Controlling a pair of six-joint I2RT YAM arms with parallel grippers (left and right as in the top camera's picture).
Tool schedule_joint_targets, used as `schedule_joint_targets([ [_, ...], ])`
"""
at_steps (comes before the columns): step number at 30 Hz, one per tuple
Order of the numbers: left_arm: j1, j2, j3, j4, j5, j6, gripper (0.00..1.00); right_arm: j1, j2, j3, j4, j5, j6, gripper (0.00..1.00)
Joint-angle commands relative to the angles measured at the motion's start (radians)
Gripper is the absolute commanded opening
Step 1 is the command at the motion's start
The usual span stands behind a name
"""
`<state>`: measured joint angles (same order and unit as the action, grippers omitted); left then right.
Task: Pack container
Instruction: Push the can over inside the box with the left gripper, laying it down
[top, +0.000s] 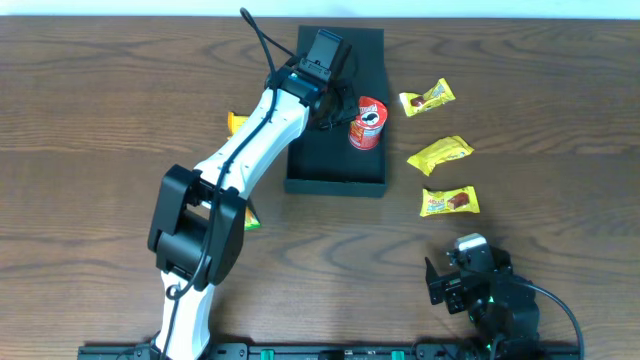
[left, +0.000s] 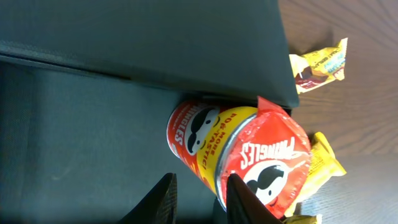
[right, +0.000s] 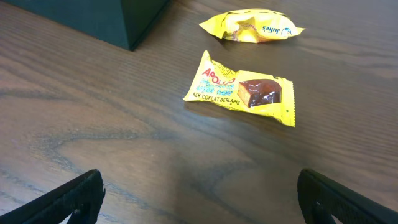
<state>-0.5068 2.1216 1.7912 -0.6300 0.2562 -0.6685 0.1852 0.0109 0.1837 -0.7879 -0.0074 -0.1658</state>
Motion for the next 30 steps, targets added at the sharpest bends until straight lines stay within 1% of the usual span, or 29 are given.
schedule_joint_targets([
  [1, -0.011, 0.017, 0.023, -0.006, 0.003, 0.042, 0.29, -0.009, -0.005, -0.008, -0.002, 0.003, -0.008, 0.99],
  [9, -0.018, 0.027, 0.023, -0.005, -0.013, 0.056, 0.31, -0.009, -0.005, -0.008, -0.002, 0.003, -0.008, 0.99],
  [19, -0.012, 0.056, 0.031, -0.016, 0.000, 0.056, 0.30, -0.009, -0.005, -0.008, -0.002, 0.003, -0.008, 0.99],
  [25, 0.003, 0.055, 0.070, -0.077, -0.006, 0.089, 0.30, -0.009, -0.005, -0.008, -0.002, 0.003, -0.008, 0.99],
  [30, 0.024, 0.055, 0.076, -0.138, -0.021, 0.090, 0.30, -0.009, -0.005, -0.008, -0.002, 0.003, -0.008, 0.99],
])
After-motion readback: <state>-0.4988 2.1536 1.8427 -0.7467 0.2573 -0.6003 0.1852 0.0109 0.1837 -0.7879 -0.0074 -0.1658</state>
